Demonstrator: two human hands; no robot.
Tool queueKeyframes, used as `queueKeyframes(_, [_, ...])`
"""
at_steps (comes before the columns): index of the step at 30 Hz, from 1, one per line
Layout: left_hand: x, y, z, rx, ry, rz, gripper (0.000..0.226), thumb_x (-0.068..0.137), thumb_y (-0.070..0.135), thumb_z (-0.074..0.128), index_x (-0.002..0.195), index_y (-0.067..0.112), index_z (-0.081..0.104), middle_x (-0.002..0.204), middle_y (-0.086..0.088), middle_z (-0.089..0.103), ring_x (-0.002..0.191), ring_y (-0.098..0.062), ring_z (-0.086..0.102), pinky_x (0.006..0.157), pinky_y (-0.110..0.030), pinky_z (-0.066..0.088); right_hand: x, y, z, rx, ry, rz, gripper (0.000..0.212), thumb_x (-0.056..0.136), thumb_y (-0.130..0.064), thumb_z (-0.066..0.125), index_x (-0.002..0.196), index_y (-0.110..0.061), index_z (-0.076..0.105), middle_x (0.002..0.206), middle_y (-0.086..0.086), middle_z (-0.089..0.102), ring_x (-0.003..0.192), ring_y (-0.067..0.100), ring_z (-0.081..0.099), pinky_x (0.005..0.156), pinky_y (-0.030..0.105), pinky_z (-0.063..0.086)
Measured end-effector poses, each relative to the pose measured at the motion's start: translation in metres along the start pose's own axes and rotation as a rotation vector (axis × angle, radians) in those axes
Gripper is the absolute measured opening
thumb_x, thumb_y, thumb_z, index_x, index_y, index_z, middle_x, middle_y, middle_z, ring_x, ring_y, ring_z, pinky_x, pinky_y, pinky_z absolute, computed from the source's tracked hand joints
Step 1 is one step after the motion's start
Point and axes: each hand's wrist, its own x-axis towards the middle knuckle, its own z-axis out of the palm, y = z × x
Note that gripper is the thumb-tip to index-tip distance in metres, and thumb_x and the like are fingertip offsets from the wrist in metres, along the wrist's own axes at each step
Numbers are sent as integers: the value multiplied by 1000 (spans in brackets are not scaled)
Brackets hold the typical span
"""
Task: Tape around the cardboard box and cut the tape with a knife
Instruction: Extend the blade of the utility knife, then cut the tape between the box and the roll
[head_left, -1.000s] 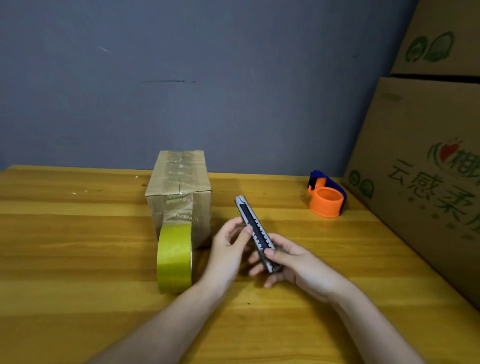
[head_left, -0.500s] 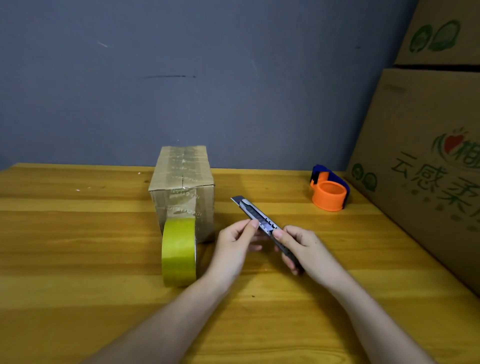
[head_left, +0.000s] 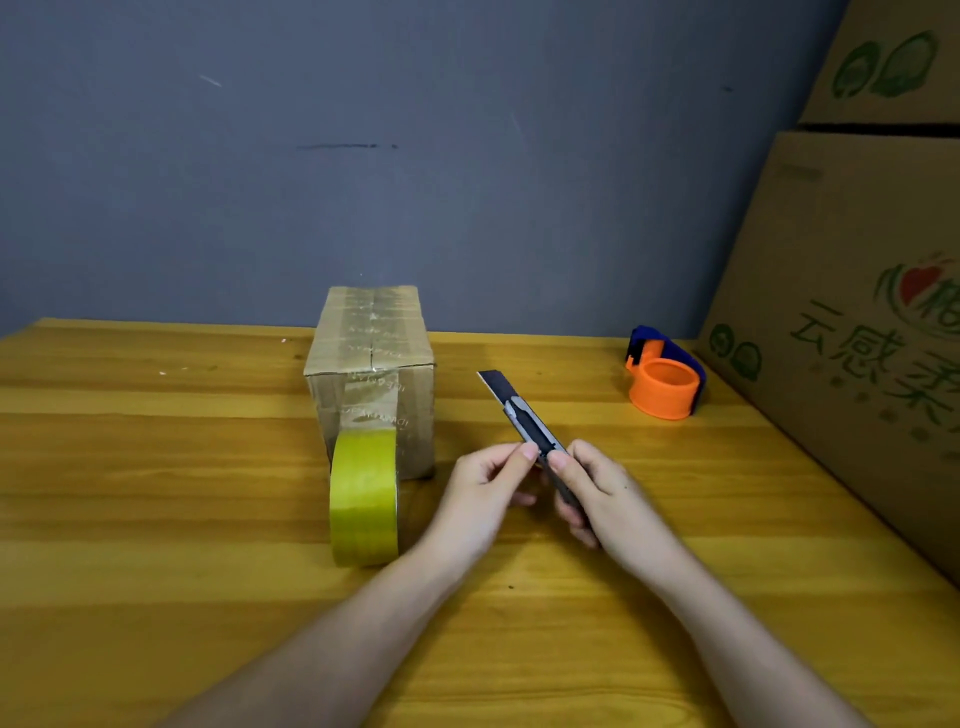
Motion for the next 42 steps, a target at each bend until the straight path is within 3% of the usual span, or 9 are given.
queueKeyframes(5, [0,1,2,-8,-11,2,27,97,16,44,90,20,70,82,5,70,74,-1,63,64,-24,53,2,1,5,9,110,-10,35,95,-31,48,69,-8,45,37,-4,38,31,12,32,34,20,26])
queueKeyframes(11, [-3,-1,2,59,-53,46,26,97,17,45,93,23,70,96,-3,69,83,-9,64,63,-21,53,0,-2,8,50,180,45,39,92,-37,50,62,-13,48,37,-7,38,30,7,33,34,21,26])
queueKeyframes(19, [-2,-2,3,139,-22,43,26,98,16,42,99,9,67,95,-5,61,82,-12,58,60,-21,52,-2,-6,10,118,87,34,35,98,-31,41,69,-13,51,40,-1,46,32,13,40,35,21,31])
queueKeyframes(22, [-7,2,6,336,-24,98,28,97,16,38,113,13,61,109,-6,59,93,-19,59,72,-32,55,-2,-6,8,86,100,-28,28,99,-26,40,81,-14,57,43,3,49,34,18,42,36,22,32])
queueKeyframes(25, [-11,19,11,543,-104,80,37,91,19,38,126,24,49,123,-4,56,106,-27,57,91,-41,49,-3,-9,6,129,153,-77,28,100,-22,39,83,-9,56,42,2,47,32,16,41,34,19,30])
queueKeyframes(31, [-29,75,0,541,-135,40,54,91,28,49,141,32,30,133,10,50,100,-11,62,100,-38,43,-3,-26,7,208,193,-150,28,99,-25,40,88,-8,59,42,3,45,34,15,40,35,19,33])
queueKeyframes(35, [-49,109,-29,443,-132,142,42,88,29,55,129,34,45,119,10,60,93,-11,63,96,-34,48,-3,-41,16,202,169,-135,29,100,-20,36,81,-11,57,45,4,47,34,14,40,35,18,30])
queueKeyframes(39, [-58,121,-74,446,27,301,20,90,17,57,106,26,64,105,8,68,96,-7,64,91,-28,51,-4,-56,29,184,100,-101,31,100,-23,37,84,-7,57,48,7,47,34,12,41,36,16,33])
queueKeyframes(42, [-59,112,-108,691,248,447,18,89,23,57,105,27,63,104,14,62,98,-2,58,87,-22,48,-5,-67,40,191,61,-93,31,99,-25,38,85,-5,57,48,5,48,36,13,42,38,19,36])
